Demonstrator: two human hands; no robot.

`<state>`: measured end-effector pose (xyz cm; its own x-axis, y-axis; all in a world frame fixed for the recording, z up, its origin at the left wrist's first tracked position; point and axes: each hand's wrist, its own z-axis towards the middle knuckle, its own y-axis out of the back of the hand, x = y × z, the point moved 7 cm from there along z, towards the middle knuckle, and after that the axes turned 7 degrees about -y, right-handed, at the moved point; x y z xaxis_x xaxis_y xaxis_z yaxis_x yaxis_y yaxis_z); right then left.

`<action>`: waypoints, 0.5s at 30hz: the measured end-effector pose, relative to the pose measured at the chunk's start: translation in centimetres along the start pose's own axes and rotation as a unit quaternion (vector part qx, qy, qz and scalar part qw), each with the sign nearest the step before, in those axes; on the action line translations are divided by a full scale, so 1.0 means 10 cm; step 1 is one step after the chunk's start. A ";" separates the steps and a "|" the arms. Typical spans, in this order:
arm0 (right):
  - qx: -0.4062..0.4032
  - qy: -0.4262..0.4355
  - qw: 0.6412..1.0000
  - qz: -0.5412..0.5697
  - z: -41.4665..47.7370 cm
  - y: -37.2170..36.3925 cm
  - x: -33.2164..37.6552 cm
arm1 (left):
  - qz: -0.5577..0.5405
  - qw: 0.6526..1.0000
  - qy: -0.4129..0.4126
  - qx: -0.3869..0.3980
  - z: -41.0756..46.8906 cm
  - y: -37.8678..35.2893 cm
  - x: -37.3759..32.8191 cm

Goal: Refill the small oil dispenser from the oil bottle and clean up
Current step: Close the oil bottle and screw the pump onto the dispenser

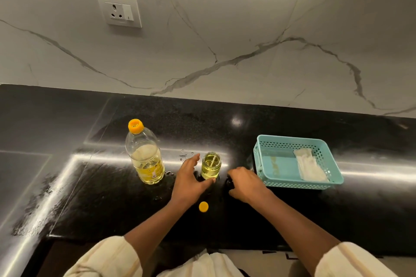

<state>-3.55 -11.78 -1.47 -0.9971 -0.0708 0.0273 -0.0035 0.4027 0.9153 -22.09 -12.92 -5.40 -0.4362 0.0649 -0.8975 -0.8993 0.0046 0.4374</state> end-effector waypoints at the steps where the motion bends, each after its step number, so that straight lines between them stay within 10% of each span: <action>1: -0.005 -0.005 1.000 0.013 0.00 0.08 -0.01 | 0.000 1.000 0.003 0.003 0.03 -0.03 0.01; 9: -0.013 0.087 0.984 0.152 0.07 0.96 0.14 | -0.074 0.997 0.037 -0.010 0.13 -0.18 0.06; 15: 0.016 0.161 0.987 0.014 0.22 0.88 0.60 | -0.120 0.991 0.057 -0.026 0.13 -0.23 0.11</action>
<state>-9.75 -6.61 5.89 -0.9210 -0.3437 0.1833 0.0160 0.4366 0.8995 -20.39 -11.56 -7.30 -0.2085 -0.0451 -0.9770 -0.9766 -0.0446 0.2104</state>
